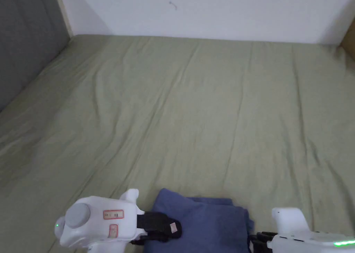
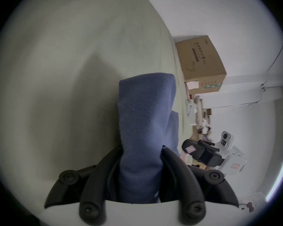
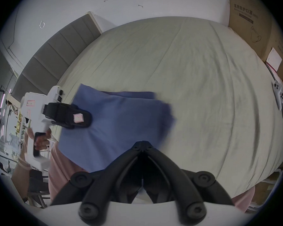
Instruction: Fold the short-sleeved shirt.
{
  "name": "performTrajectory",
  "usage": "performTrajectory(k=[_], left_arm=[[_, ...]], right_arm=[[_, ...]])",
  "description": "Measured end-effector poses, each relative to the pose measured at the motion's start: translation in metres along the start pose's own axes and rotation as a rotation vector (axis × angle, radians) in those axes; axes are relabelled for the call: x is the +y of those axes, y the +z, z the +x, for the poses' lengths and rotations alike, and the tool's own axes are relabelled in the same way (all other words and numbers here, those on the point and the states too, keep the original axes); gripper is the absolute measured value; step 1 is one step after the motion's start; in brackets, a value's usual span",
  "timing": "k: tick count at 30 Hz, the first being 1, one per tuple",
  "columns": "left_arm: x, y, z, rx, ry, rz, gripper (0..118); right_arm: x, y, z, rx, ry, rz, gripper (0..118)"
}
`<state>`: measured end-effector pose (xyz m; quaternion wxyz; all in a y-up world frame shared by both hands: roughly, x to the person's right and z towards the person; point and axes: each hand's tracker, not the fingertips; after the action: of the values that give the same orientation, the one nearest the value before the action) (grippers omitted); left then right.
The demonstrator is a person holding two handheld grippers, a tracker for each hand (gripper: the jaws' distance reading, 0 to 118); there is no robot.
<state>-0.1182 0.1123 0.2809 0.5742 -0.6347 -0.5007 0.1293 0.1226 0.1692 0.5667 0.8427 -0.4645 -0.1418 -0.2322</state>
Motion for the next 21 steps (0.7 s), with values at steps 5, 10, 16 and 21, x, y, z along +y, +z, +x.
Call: performTrajectory(k=[5,10,16,21], left_arm=[[0.041,0.089,-0.028,0.266,-0.043,0.064,24],[0.081,0.149,-0.046,0.728,-0.138,0.059,23],[0.107,0.171,-0.075,1.196,-0.266,0.022,47],[0.116,0.194,-0.078,1.16,-0.121,0.143,107]], right_arm=[[0.003,-0.002,0.011,-0.006,-0.049,-0.003,0],[0.002,-0.001,0.02,0.034,-0.125,-0.004,0],[0.001,-0.001,0.023,-0.009,-0.111,-0.015,0],[-0.002,-0.002,0.023,-0.013,-0.115,-0.026,0]])
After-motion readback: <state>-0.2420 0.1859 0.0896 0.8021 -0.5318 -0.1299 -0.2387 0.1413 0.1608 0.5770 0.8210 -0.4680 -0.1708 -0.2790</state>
